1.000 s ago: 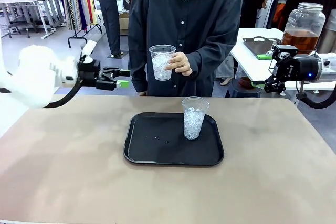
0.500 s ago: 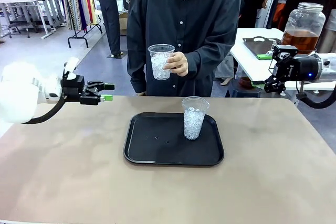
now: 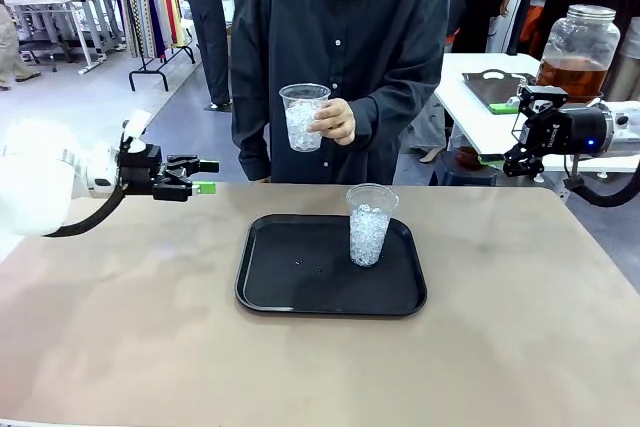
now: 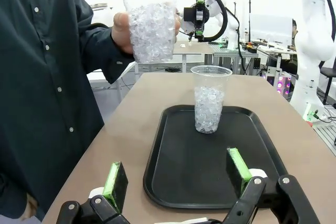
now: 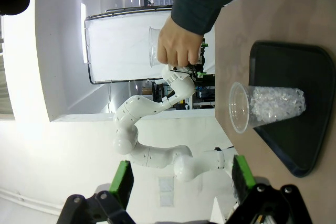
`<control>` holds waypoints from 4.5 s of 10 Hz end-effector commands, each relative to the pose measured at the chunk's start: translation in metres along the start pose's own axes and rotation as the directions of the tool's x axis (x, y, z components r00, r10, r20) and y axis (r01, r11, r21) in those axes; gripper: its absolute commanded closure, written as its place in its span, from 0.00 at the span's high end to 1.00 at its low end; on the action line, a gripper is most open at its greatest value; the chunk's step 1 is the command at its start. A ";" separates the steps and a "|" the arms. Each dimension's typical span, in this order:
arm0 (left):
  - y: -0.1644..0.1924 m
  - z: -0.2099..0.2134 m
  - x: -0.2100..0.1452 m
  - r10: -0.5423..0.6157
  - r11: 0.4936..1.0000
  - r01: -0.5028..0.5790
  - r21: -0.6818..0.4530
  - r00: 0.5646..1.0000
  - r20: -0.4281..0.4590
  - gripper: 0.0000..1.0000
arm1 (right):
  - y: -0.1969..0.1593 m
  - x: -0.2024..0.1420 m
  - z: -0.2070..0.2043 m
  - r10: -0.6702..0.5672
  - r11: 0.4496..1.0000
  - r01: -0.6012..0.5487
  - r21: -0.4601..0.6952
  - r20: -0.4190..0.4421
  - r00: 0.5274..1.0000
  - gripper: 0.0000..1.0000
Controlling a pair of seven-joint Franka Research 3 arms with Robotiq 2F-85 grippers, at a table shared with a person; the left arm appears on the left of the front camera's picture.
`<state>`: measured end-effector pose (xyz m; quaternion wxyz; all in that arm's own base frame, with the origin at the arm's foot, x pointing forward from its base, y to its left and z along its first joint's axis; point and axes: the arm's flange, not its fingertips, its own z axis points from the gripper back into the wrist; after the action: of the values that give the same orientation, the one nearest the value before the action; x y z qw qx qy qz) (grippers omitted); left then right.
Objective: Pour the drink into the iced cup.
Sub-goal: Pick up the iced cup indicated by the human and present it to them.
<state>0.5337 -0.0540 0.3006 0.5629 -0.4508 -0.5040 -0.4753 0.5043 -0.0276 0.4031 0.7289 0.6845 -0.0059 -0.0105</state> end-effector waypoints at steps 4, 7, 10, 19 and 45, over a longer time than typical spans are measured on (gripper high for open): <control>0.002 0.000 0.002 -0.006 1.000 0.006 0.002 1.000 0.000 1.00 | 0.001 0.000 0.000 0.003 1.000 -0.003 0.000 0.000 1.000 1.00; 0.002 0.000 0.002 -0.006 1.000 0.006 0.002 1.000 0.000 1.00 | 0.001 0.000 0.000 0.003 1.000 -0.003 0.000 0.000 1.000 1.00; 0.002 0.000 0.002 -0.006 1.000 0.006 0.002 1.000 0.000 1.00 | 0.001 0.000 0.000 0.003 1.000 -0.003 0.000 0.000 1.000 1.00; 0.002 0.000 0.002 -0.006 1.000 0.006 0.002 1.000 0.000 1.00 | 0.001 0.000 0.000 0.003 1.000 -0.003 0.000 0.000 1.000 1.00; 0.002 0.000 0.002 -0.006 1.000 0.006 0.002 1.000 0.000 1.00 | 0.001 0.000 0.000 0.003 1.000 -0.003 0.000 0.000 1.000 1.00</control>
<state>0.5337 -0.0540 0.3006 0.5630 -0.4508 -0.5040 -0.4753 0.5043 -0.0276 0.4031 0.7289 0.6845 -0.0059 -0.0104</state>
